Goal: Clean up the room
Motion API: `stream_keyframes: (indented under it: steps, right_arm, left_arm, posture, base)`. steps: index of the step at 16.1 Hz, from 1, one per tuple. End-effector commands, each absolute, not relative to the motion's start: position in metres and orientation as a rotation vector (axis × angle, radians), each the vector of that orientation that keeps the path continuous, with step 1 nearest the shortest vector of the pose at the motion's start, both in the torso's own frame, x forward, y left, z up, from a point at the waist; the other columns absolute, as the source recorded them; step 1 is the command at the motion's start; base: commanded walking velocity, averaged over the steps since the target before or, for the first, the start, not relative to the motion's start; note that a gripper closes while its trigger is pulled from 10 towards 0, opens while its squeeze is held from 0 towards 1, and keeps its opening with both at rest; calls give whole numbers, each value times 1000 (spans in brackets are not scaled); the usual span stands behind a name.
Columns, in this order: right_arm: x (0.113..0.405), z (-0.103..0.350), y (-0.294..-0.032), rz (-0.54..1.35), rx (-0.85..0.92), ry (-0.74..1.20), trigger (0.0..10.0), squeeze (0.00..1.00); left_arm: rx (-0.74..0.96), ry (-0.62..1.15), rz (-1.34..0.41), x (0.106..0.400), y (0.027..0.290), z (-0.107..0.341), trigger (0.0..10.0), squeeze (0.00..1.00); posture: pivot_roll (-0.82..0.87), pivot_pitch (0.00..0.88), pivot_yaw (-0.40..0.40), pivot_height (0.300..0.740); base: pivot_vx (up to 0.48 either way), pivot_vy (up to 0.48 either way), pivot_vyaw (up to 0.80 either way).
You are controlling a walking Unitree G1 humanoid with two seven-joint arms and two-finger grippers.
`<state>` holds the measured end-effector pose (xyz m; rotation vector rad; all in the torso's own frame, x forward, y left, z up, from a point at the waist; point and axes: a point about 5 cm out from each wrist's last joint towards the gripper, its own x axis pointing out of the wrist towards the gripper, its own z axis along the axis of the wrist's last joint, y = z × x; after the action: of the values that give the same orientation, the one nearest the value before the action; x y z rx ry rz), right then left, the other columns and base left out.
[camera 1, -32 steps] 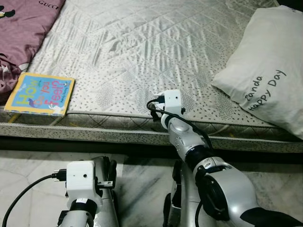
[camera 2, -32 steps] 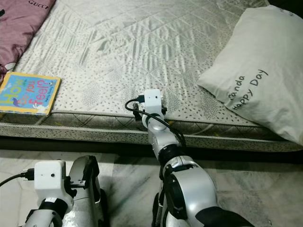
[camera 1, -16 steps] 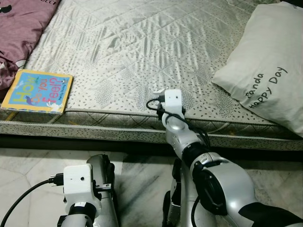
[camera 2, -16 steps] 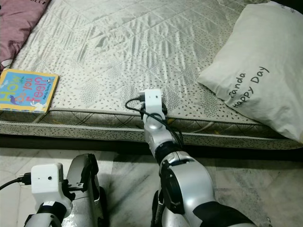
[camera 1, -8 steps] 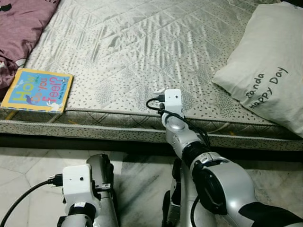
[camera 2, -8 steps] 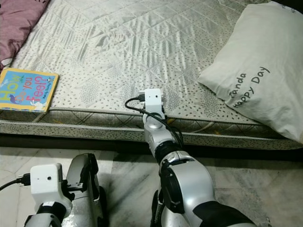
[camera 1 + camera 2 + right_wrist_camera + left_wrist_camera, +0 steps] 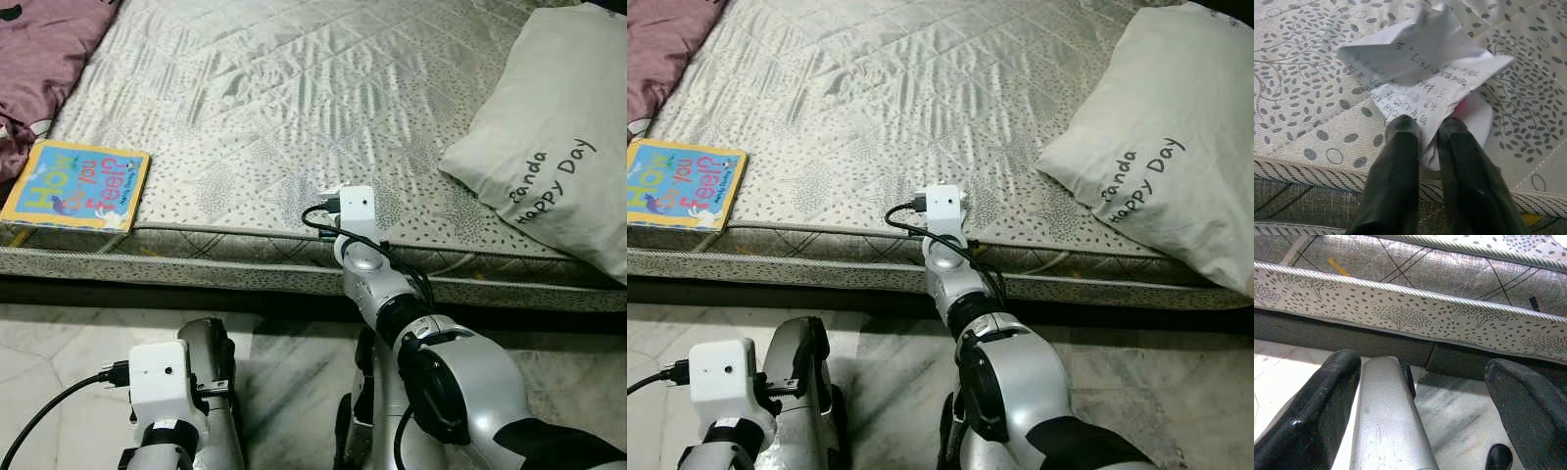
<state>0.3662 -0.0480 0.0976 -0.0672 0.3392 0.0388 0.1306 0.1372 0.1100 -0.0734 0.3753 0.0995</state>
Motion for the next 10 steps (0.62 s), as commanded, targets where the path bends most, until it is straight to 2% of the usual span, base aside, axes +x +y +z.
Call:
stream_keyframes:
  steps: [1,6,10]
  right_arm:
    - [354,92,-16,119,-41,378,0,0]
    - [356,94,-19,117,-47,370,0,0]
    - [368,110,-31,128,-22,295,0,0]
  left_arm:
    - [-74,382,121,128,140,111,10000,0]
    - [-71,368,124,135,141,110,10000,0]
    - [-55,301,112,160,145,110,10000,0]
  posture:
    - [214,259,-97,545]
    - [209,243,-99,545]
    - [163,154,-93,545]
  base:
    - [0,0,0]
    - [0,0,0]
    - [0,0,0]
